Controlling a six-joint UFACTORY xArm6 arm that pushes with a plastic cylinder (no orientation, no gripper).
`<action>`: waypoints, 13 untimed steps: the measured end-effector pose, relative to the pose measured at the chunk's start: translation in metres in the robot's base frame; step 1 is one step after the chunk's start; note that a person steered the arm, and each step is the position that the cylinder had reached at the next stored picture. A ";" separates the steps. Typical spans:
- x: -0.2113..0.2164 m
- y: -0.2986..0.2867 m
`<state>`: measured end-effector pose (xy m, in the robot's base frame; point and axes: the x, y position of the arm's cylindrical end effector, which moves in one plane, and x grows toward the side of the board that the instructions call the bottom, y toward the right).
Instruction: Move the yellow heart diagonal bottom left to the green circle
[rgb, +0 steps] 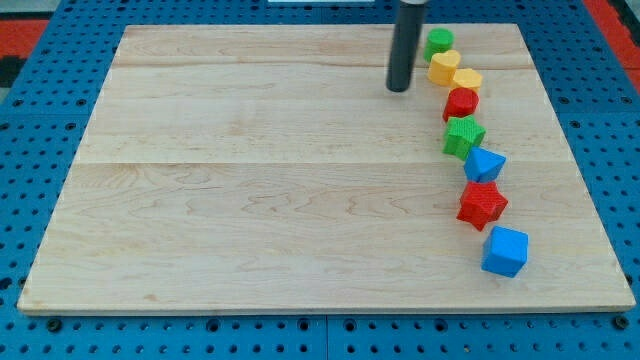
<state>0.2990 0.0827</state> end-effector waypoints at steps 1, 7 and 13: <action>-0.055 -0.016; -0.107 -0.002; -0.072 0.205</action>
<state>0.2266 0.2876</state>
